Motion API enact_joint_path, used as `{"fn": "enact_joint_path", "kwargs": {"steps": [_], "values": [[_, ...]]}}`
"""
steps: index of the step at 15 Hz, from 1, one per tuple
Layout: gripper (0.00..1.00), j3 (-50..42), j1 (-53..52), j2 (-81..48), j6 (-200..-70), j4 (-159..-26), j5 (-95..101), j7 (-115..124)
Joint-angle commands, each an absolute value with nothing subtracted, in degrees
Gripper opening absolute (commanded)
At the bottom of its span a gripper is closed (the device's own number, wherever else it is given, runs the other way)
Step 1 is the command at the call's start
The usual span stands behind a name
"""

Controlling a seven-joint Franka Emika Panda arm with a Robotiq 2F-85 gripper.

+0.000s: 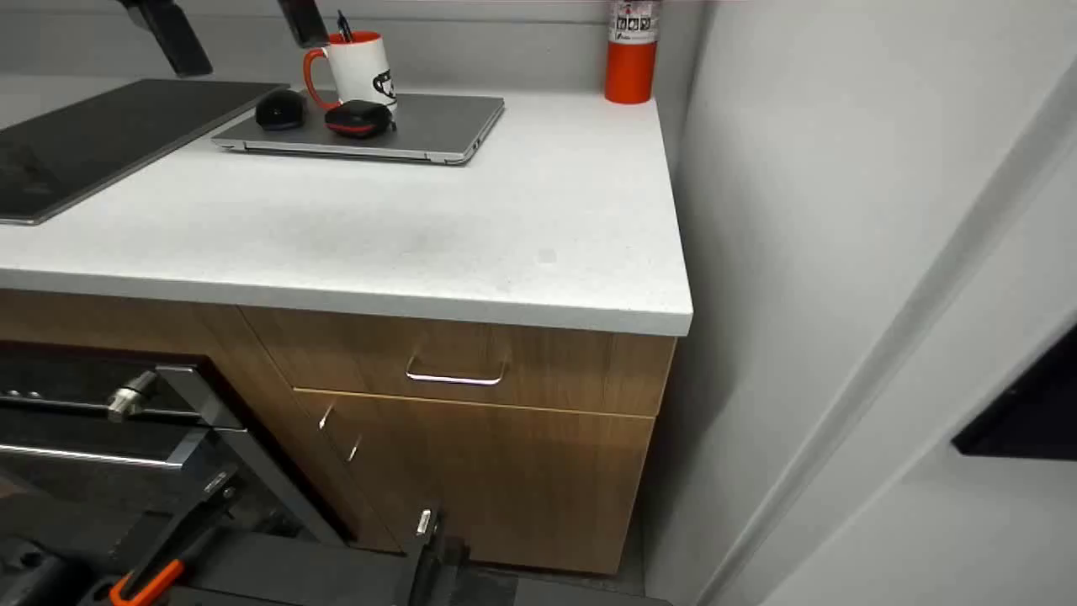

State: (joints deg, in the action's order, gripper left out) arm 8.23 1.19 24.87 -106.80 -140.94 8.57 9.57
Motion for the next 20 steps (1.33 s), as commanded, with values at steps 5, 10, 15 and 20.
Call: {"fn": "enact_joint_path", "kwargs": {"steps": [5,10,15,20], "values": [[1.0,7.25,0.08,24.75,-106.65,-140.87,8.96,9.94],[1.0,5.78,-0.73,21.63,-120.54,-141.23,5.08,9.79],[1.0,4.75,-1.34,12.47,-137.52,-138.63,-0.29,7.17],[1.0,3.59,-2.43,10.98,-136.64,-138.13,-5.3,2.12]]}}
